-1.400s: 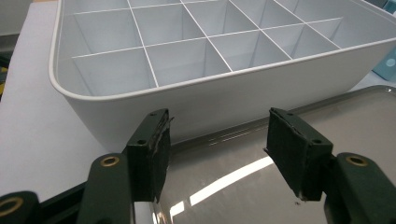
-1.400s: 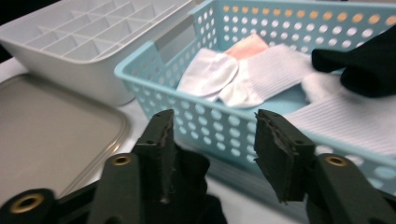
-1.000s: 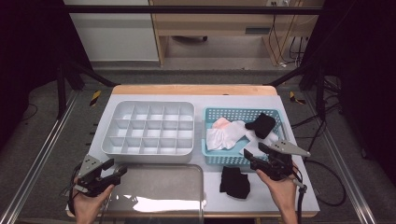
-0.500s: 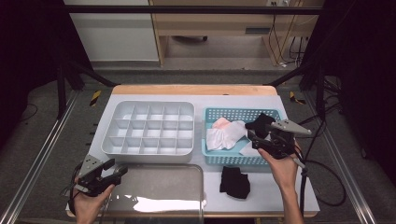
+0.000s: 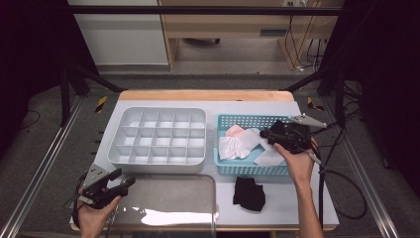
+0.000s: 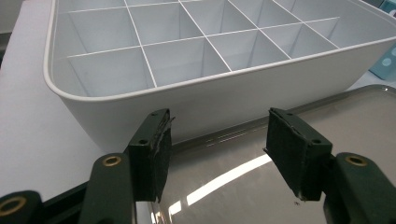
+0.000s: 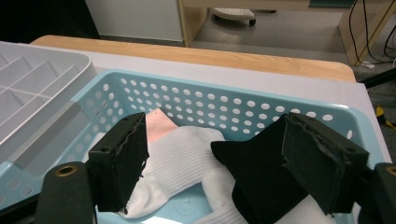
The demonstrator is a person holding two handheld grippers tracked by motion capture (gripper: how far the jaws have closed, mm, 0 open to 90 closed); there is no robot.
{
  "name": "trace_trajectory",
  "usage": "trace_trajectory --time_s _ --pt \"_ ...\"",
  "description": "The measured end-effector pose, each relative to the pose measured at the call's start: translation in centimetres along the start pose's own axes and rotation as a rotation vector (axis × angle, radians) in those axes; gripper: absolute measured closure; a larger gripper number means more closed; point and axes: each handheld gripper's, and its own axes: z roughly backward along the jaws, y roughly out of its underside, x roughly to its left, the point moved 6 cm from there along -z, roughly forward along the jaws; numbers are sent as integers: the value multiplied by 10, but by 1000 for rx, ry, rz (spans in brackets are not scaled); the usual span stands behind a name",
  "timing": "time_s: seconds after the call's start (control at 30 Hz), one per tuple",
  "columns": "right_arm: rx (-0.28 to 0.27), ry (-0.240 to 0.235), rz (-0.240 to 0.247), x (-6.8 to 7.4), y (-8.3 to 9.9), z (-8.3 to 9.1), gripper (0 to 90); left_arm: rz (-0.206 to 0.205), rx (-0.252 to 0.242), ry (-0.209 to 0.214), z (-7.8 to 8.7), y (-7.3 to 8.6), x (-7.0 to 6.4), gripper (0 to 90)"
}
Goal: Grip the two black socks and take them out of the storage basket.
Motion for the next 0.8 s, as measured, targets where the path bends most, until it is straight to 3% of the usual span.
trace_trajectory --time_s 0.6,0.8 --pt "57 69 -42 -27 -2 -34 229 -13 7 -1 -1 1 -2 398" --pt "110 90 -56 -38 4 -52 228 -19 13 -1 -2 2 -3 398"
